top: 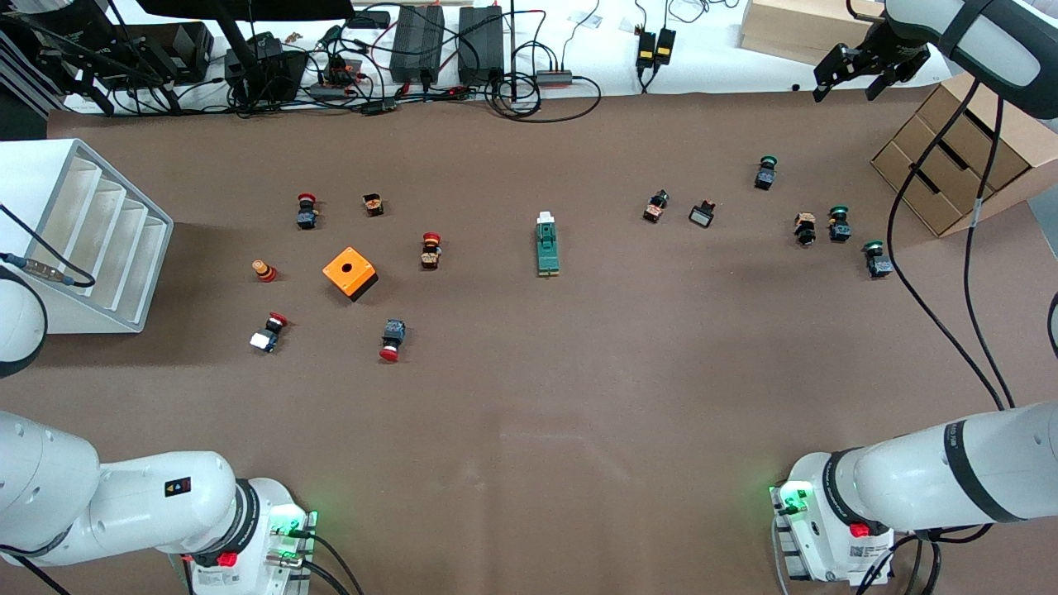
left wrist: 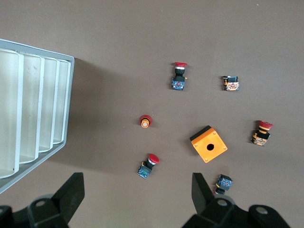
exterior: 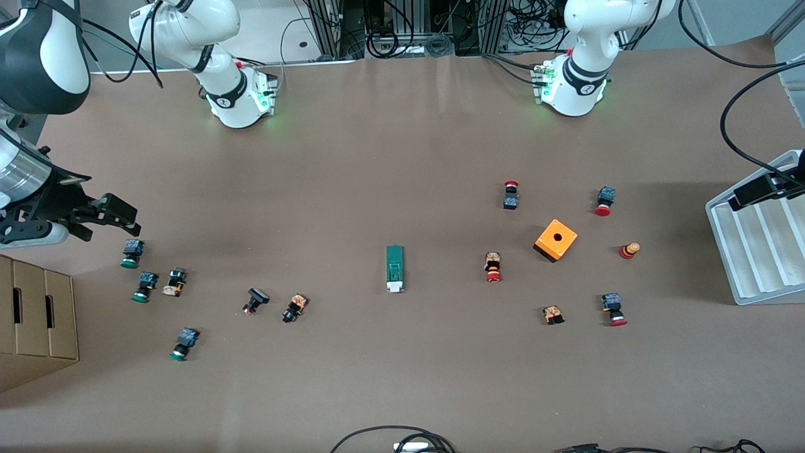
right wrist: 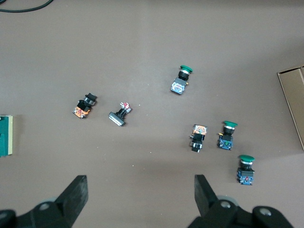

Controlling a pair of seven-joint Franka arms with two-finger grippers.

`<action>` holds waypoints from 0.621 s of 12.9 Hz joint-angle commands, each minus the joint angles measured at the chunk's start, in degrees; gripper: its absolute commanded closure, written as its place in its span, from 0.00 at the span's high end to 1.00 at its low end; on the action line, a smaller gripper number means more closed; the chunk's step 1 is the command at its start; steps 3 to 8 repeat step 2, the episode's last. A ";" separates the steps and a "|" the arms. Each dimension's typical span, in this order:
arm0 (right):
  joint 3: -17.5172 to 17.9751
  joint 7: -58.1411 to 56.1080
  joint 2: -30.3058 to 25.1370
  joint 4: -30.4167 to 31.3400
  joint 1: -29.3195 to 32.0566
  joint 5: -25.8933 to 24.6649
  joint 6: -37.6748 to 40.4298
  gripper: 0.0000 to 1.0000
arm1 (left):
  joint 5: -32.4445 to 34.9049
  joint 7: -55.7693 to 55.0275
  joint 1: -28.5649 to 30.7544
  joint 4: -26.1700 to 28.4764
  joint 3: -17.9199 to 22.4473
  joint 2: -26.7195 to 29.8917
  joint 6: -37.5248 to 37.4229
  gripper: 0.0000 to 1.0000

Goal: Close load switch with both arms

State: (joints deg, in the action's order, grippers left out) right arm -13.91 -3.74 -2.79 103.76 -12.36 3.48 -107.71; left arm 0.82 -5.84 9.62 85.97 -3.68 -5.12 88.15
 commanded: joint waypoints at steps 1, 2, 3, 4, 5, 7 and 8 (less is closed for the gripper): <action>-0.07 0.13 0.68 -1.10 -0.03 -1.11 -0.21 1.00 | -0.12 0.48 0.22 -0.63 -0.10 0.02 -0.26 1.00; -0.07 0.13 0.68 -1.10 -0.12 -1.20 -0.30 1.00 | -0.12 0.57 0.22 -0.63 -0.10 0.02 -0.26 1.00; -0.07 0.13 0.68 -1.10 -0.12 -1.20 -0.30 1.00 | -0.12 0.57 0.22 -0.63 -0.10 0.02 -0.26 1.00; -0.07 0.13 0.68 -1.10 -0.12 -1.20 -0.30 1.00 | -0.12 0.57 0.22 -0.63 -0.10 0.02 -0.26 1.00; -0.07 0.13 0.68 -1.10 -0.12 -1.20 -0.30 1.00 | -0.12 0.57 0.22 -0.63 -0.10 0.02 -0.26 1.00; -0.07 0.13 0.68 -1.10 -0.12 -1.20 -0.30 1.00 | -0.12 0.57 0.22 -0.63 -0.10 0.02 -0.26 1.00; -0.07 0.13 0.68 -1.10 -0.12 -1.20 -0.30 1.00 | -0.12 0.57 0.22 -0.63 -0.10 0.02 -0.26 1.00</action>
